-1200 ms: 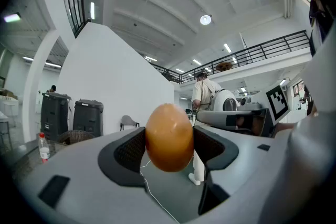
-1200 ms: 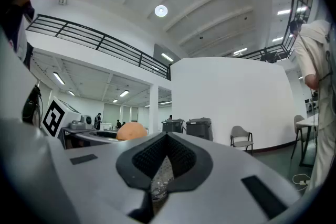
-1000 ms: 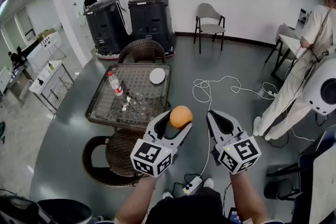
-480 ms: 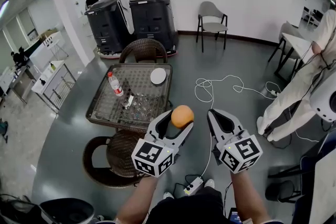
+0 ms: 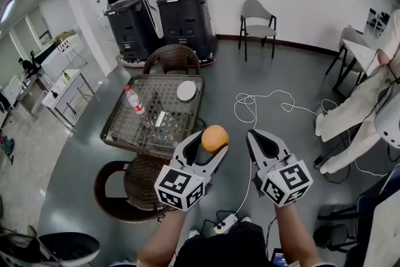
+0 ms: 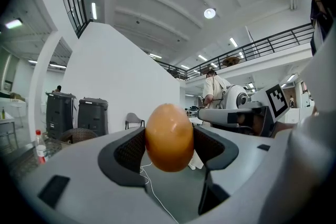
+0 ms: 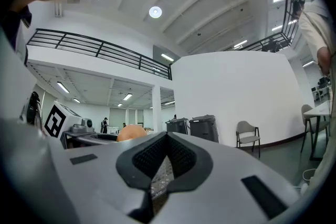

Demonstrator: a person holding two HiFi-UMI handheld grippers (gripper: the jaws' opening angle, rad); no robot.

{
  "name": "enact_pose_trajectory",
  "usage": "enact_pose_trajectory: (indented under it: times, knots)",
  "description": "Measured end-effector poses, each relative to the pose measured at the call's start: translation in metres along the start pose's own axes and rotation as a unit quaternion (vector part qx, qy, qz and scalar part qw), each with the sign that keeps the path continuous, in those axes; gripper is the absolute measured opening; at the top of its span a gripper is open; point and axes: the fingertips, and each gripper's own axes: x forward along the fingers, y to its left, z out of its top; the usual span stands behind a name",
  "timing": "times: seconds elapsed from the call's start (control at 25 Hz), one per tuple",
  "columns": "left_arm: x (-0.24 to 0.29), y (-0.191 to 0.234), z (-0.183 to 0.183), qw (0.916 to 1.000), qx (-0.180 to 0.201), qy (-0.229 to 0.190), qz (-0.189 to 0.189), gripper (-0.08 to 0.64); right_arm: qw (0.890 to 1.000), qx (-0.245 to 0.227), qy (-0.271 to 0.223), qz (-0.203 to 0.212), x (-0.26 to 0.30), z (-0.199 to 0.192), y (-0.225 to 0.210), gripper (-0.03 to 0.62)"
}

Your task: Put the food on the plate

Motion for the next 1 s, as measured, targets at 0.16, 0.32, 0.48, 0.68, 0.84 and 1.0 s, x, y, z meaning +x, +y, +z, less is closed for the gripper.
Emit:
enact_pose_trajectory:
  times: [0.16, 0.32, 0.48, 0.68, 0.84, 1.0]
  knots:
    - [0.023, -0.015, -0.007, 0.9998, 0.001, 0.006, 0.020, 0.295, 1.000, -0.002, 0.003, 0.013, -0.009, -0.006, -0.031, 0.003]
    - [0.043, -0.033, -0.009, 0.9993, 0.002, 0.014, 0.035, 0.295, 1.000, 0.002, 0.004, 0.029, -0.018, -0.005, -0.058, 0.003]
    - [0.062, -0.048, -0.007, 0.9989, 0.005, 0.020, 0.042, 0.295, 0.999, 0.006, 0.004, 0.036, -0.027, -0.002, -0.083, 0.003]
    - [0.079, -0.053, -0.004, 0.9986, 0.005, 0.021, 0.049, 0.295, 0.999, 0.011, 0.009, 0.036, -0.029, -0.004, -0.103, 0.003]
    - [0.093, -0.049, -0.005, 0.9986, 0.001, 0.019, 0.049, 0.295, 0.999, 0.010, 0.016, 0.037, -0.024, -0.008, -0.114, 0.003]
    - [0.108, -0.040, -0.002, 0.9987, -0.002, 0.007, 0.050, 0.295, 0.999, 0.001, 0.017, 0.038, -0.012, -0.006, -0.126, 0.003]
